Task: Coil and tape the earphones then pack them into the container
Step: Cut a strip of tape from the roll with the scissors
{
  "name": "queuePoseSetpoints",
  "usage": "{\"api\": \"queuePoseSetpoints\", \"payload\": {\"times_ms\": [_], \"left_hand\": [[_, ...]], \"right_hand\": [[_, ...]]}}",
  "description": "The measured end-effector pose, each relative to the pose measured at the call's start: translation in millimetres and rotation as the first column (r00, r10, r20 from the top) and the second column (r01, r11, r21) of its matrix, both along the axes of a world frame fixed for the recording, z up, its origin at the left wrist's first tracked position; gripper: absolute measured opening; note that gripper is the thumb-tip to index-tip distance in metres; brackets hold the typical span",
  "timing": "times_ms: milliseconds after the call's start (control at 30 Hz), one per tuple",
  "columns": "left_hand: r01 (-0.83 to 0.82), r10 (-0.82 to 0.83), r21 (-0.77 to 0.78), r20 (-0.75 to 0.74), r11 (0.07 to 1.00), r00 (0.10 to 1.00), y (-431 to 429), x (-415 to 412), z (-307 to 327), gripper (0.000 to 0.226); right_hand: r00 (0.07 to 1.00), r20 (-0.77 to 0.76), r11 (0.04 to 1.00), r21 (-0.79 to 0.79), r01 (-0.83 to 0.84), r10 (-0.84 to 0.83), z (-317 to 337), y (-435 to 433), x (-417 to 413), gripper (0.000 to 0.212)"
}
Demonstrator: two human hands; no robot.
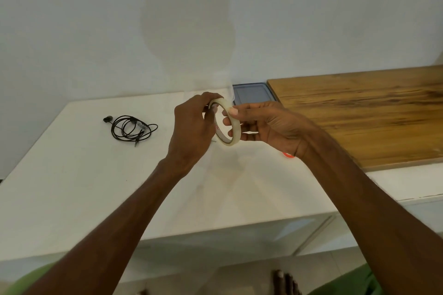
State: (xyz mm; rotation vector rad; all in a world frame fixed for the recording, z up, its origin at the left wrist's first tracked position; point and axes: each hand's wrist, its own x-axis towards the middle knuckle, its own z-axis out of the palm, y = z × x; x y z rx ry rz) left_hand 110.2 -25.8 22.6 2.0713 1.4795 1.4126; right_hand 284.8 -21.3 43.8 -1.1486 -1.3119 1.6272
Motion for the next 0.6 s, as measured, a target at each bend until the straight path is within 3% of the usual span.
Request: {"api": "queuePoseSetpoints", "payload": {"times_ms": [200, 600], "left_hand": [[0.008, 0.016, 0.154, -0.154, 0.988, 0.988, -3.0, 0.5, 1.9, 0.031], [0.005, 0.051, 0.204, -0.267, 0.979, 0.962, -8.2, 3.8, 1.7, 0.031]], "right_hand": [[0.999, -0.042, 0.999, -0.034, 0.028, -0.029, 3.6, -3.2, -2.7, 0.034], [0.995, -0.04, 0.994, -0.059, 0.091, -0.093, 4.1, -4.5, -12.4, 0.039]]}}
